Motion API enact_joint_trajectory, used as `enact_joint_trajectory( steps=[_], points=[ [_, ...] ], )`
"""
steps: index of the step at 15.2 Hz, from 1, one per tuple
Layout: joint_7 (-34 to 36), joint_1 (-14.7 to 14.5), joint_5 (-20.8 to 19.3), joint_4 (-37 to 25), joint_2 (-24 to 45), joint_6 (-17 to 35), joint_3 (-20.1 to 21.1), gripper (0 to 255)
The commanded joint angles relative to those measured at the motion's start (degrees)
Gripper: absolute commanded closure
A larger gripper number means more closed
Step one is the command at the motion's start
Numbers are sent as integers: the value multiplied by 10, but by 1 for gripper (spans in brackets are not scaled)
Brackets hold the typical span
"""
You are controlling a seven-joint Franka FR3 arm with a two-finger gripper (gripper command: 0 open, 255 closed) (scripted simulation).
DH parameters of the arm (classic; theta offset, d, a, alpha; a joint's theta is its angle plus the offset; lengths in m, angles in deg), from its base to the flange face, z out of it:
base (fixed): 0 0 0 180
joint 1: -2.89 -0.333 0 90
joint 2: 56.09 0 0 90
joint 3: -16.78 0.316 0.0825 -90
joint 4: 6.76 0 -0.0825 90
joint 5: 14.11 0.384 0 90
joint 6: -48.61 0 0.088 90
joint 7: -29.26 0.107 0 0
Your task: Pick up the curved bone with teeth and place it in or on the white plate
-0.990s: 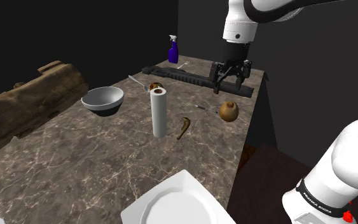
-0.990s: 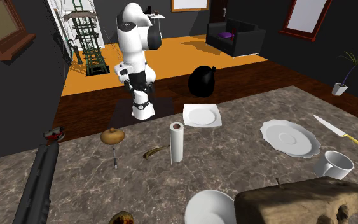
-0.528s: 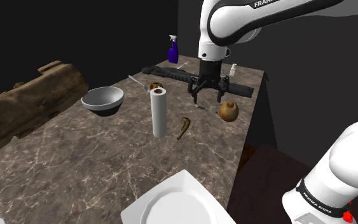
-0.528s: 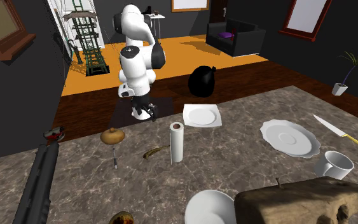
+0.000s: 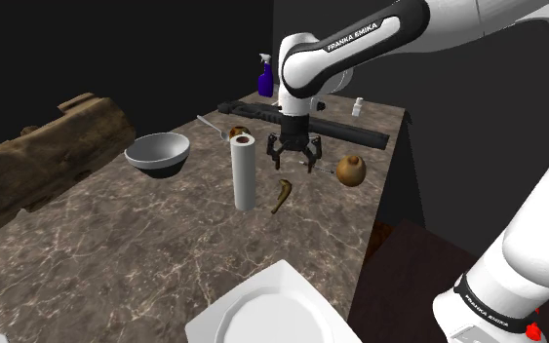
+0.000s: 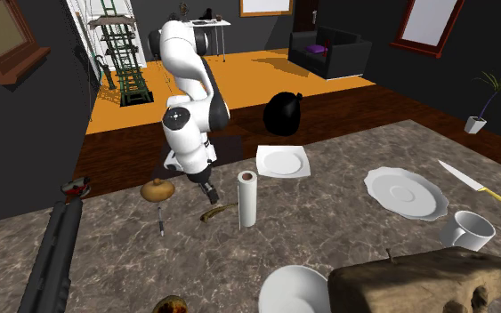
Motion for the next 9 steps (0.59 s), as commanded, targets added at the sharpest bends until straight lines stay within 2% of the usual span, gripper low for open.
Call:
enact_joint_trajectory(
  steps=[1,9],
  points=[
    [49,1,-4,-29,49,11,-5,0],
    [52,-4,-5,9,68,68,-4,0]
  ],
)
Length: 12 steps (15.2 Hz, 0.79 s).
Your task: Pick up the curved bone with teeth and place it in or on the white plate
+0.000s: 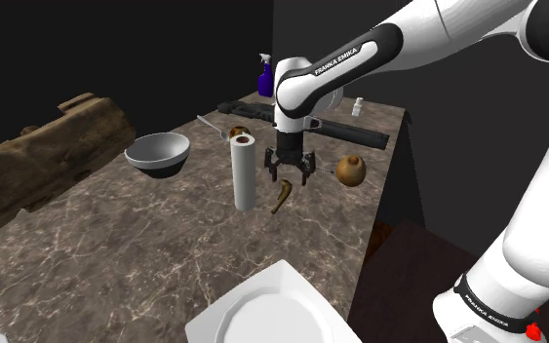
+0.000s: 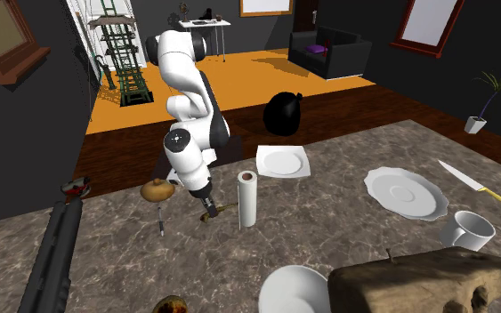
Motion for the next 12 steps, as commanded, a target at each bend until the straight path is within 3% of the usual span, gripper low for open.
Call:
enact_joint_trajectory(
  steps=[1,8,9,12],
  points=[
    [0,-1,-1,7,6,13,0,0],
    [0,-1,-1,7,6,13,0,0],
    [0,-1,-1,7,6,13,0,255],
    [0,-1,-1,7,6,13,0,255]
  ],
)
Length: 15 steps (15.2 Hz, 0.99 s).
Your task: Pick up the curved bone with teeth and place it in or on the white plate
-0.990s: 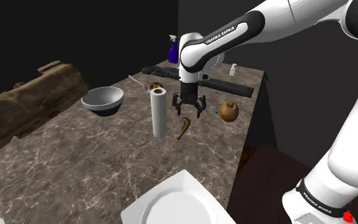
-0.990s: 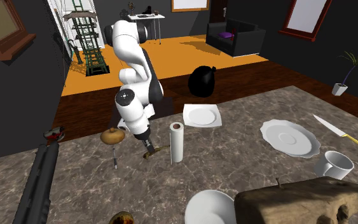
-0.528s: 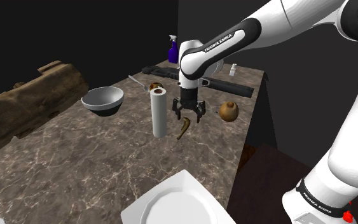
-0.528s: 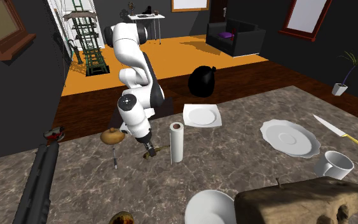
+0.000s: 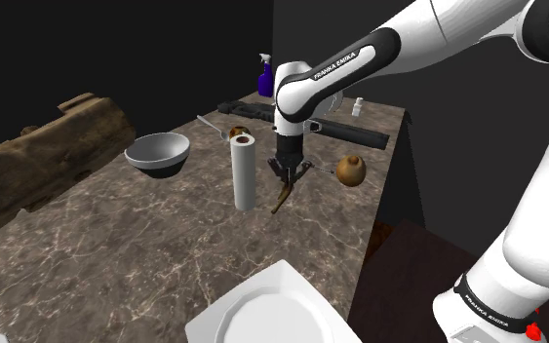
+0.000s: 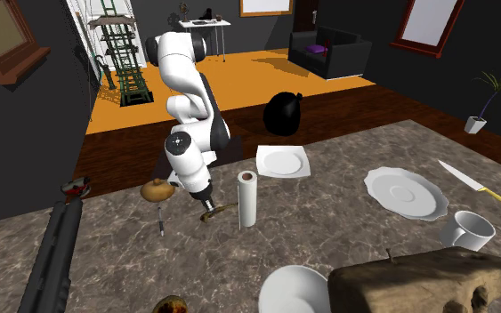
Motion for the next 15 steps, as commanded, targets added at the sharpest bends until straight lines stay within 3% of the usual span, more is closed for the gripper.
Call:
enact_joint_trajectory(
  steps=[1,6,7,10,15],
  points=[
    [0,0,0,0,0,0,0,255],
    [0,0,0,0,0,0,0,255],
    [0,0,0,0,0,0,0,0],
    [149,-33,-25,-48,6,-51,2,0],
    [151,-36,-27,-22,17,-13,2,0]
  ],
)
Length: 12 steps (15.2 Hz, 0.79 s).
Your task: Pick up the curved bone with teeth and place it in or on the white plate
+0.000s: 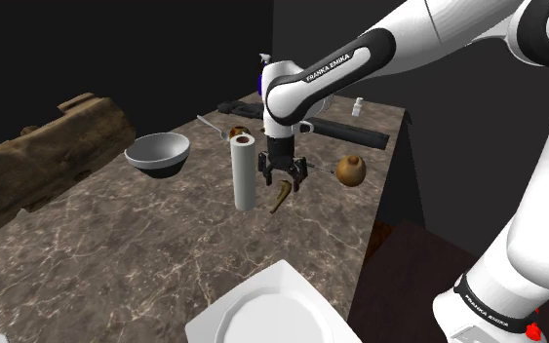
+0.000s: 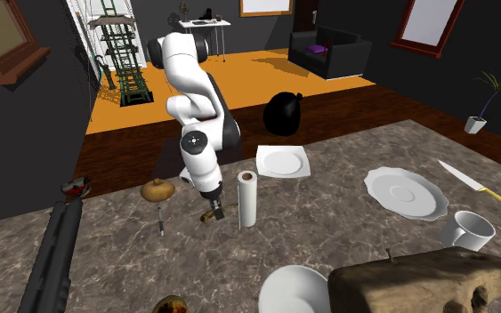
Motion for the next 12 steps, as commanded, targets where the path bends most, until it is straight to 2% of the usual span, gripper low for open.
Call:
enact_joint_trajectory(
  steps=[1,10,11,12],
  points=[
    [2,-1,-1,11,4,15,0,0],
    [2,-2,-2,18,9,27,0,0],
    [2,-2,-2,18,9,27,0,255],
    [2,-2,-2,18,9,27,0,255]
  ],
)
